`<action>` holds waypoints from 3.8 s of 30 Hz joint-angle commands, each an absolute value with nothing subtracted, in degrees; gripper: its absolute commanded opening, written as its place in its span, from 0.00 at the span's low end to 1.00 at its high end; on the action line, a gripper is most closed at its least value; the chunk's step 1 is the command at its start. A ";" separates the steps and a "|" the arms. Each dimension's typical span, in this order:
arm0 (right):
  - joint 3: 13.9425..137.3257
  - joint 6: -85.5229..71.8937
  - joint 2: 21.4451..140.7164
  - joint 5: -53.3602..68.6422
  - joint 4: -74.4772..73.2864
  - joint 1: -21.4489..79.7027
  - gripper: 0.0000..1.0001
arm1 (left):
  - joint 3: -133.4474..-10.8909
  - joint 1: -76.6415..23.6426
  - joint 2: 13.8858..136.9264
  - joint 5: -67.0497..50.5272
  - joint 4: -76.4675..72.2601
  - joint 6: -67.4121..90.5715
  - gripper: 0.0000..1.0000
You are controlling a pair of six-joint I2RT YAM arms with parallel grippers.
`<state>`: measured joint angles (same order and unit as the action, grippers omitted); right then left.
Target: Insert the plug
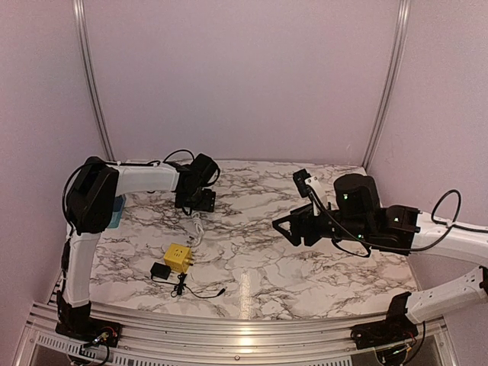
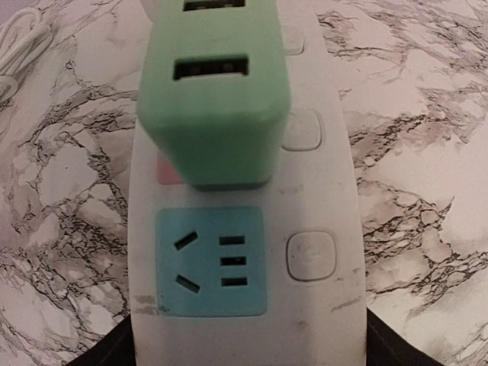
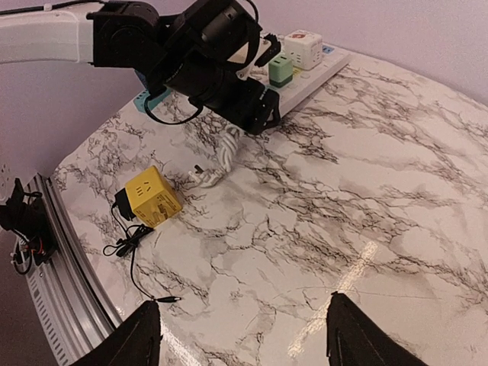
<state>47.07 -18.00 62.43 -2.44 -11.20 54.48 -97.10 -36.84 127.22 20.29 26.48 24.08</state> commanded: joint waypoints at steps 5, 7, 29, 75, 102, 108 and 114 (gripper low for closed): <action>46.76 -18.63 62.40 -1.85 -10.68 55.06 0.71 | -93.74 -31.55 120.05 23.73 27.98 22.45 0.57; 46.67 -18.56 62.32 -1.92 -10.70 55.06 0.71 | -92.09 -30.58 119.22 23.81 27.81 22.45 0.58; 48.57 -18.03 64.90 -0.80 -10.11 55.36 0.71 | -75.06 -21.53 112.54 21.66 22.46 20.87 0.61; 47.18 -18.49 65.34 -0.61 -8.61 55.81 0.71 | -68.03 -19.75 102.06 21.86 21.18 20.88 0.99; 42.13 -20.01 64.72 -13.80 -11.43 42.43 0.98 | -67.28 -12.65 87.91 19.21 22.13 25.89 0.99; 41.31 -22.56 66.54 -27.97 -9.99 36.22 0.98 | -66.18 -13.45 84.54 16.58 22.41 25.89 0.99; 45.34 -21.91 74.87 -33.69 -9.25 26.73 0.99 | -63.70 -17.73 79.90 15.74 22.95 25.27 0.99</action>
